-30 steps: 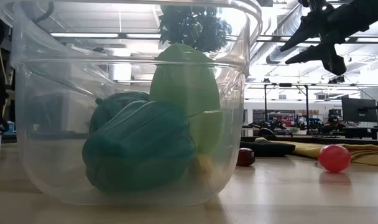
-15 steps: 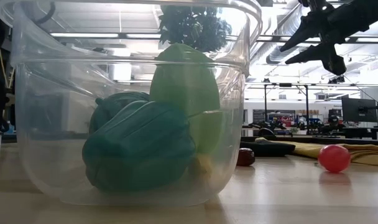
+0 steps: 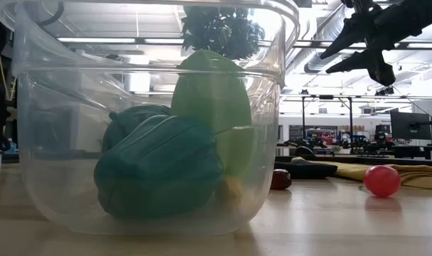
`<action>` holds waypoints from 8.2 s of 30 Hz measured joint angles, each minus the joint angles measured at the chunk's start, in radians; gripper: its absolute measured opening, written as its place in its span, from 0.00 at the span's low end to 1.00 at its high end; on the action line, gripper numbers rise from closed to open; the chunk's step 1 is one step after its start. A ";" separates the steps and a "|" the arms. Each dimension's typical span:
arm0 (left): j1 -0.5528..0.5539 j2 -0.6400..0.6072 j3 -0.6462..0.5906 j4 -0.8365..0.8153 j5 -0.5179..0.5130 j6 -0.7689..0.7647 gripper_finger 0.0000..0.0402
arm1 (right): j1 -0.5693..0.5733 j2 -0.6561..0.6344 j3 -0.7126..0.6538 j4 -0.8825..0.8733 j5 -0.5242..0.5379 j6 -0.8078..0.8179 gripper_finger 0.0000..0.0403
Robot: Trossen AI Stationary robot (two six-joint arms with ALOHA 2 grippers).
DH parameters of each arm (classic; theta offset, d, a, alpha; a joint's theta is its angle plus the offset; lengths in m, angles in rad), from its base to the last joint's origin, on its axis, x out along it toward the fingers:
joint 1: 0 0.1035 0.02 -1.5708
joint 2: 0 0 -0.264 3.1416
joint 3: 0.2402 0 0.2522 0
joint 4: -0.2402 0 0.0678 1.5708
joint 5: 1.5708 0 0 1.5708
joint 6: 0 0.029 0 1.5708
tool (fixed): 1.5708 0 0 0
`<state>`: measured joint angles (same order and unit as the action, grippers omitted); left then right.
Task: Pick and placing Produce into tupperware
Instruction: Put the raspberry into the bin
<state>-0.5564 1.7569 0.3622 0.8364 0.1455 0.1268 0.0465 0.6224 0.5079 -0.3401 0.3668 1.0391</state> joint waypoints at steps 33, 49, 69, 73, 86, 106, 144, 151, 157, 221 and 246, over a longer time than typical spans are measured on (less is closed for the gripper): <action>0.000 0.000 -0.001 -0.031 -0.007 0.037 0.33 | 0.000 0.000 0.000 0.000 0.000 0.000 0.33; 0.000 0.000 -0.001 -0.024 -0.017 0.037 0.33 | 0.000 0.000 0.000 0.000 0.000 0.000 0.33; 0.000 -0.001 0.028 -0.070 -0.007 0.051 0.33 | 0.000 0.000 0.000 0.000 0.000 -0.008 0.33; 0.000 -0.001 0.028 -0.070 -0.006 0.052 0.33 | 0.000 0.000 0.000 0.000 0.000 -0.008 0.33; 0.000 -0.001 0.028 -0.077 -0.003 0.051 0.33 | 0.000 0.000 0.000 0.000 0.000 -0.008 0.33; 0.000 0.000 0.029 -0.076 0.023 0.051 0.23 | 0.000 0.000 0.000 0.000 0.000 -0.008 0.33; 0.001 -0.311 0.030 -0.339 -0.115 0.016 0.21 | 0.000 0.000 0.000 0.001 -0.011 -0.008 0.33; 0.001 -0.435 0.030 -0.510 -0.186 -0.009 0.21 | 0.000 0.000 0.000 0.008 -0.016 -0.010 0.33; 0.001 -0.552 0.030 -0.634 -0.234 -0.060 0.21 | 0.000 0.000 0.000 0.012 -0.016 -0.010 0.33; 0.441 -0.311 1.022 -1.650 -0.020 -0.227 0.21 | 0.000 0.000 0.000 0.274 -0.192 -0.085 0.33; 0.346 -0.034 1.021 -1.486 -0.018 -0.368 0.21 | 0.034 0.000 0.000 0.295 -0.371 -0.132 0.33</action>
<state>-0.2100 1.7229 1.3830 -0.6493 0.1271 -0.2413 0.0805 0.6224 0.5079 -0.0448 -0.0040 0.9073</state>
